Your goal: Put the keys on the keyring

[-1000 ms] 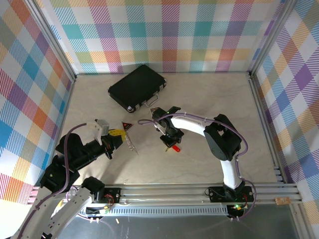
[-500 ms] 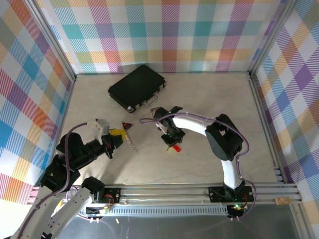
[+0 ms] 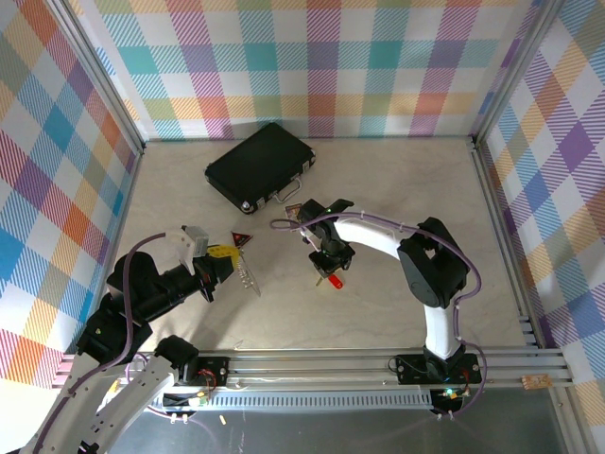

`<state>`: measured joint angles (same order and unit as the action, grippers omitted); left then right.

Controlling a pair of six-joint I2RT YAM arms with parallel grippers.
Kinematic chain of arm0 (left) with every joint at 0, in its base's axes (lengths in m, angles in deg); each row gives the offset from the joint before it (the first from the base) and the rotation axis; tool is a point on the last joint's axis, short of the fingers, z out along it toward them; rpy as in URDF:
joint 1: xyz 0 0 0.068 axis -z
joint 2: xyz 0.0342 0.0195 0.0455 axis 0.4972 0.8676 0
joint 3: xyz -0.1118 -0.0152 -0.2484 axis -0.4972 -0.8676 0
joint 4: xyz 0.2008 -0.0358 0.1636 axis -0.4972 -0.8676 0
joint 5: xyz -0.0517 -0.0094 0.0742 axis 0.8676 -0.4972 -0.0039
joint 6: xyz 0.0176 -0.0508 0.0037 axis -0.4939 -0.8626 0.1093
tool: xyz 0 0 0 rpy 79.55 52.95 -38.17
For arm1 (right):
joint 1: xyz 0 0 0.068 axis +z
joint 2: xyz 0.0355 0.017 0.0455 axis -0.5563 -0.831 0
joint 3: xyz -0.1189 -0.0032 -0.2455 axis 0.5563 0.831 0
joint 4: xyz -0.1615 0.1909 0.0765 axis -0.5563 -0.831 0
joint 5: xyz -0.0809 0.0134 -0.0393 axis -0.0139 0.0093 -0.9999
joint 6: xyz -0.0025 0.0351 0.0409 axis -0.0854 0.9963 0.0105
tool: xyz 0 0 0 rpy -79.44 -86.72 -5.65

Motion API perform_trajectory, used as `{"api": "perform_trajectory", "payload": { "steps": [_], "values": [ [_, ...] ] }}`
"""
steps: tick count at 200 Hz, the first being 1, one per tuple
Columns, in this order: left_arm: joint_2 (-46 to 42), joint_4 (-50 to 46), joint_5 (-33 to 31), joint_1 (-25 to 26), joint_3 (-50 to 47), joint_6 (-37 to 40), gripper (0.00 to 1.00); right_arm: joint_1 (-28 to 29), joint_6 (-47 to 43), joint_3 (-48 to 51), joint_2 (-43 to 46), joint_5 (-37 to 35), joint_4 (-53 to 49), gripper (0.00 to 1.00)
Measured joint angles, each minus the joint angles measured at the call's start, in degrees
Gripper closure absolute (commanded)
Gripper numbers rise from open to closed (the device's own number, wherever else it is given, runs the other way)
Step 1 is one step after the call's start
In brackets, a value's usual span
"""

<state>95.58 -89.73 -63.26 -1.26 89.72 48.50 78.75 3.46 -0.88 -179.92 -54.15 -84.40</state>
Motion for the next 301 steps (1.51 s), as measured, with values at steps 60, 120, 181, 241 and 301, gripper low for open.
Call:
{"api": "perform_trajectory", "payload": {
  "steps": [60, 120, 181, 241, 301],
  "values": [
    [-0.2, 0.0, 0.0, 0.0, 0.0, 0.0, 1.00, 1.2, -0.7, -0.9, -0.2, 0.3, -1.1, 0.65],
    [-0.5, -0.1, 0.0, 0.0, 0.0, 0.0, 1.00, 1.9, -2.0, -2.4, -2.7, -1.4, -1.4, 0.63],
    [-0.5, -0.1, 0.0, 0.0, 0.0, 0.0, 1.00, 1.9, -3.7, -3.0, -5.1, -4.3, -1.4, 0.70],
    [-0.5, -0.1, 0.0, 0.0, 0.0, 0.0, 1.00, 1.9, -4.4, -3.7, -5.2, -5.9, -1.4, 0.81],
    [-0.5, -0.1, 0.0, 0.0, 0.0, 0.0, 1.00, 1.9, -4.7, -3.7, -5.2, -6.1, -1.4, 0.84]
  ]
}}
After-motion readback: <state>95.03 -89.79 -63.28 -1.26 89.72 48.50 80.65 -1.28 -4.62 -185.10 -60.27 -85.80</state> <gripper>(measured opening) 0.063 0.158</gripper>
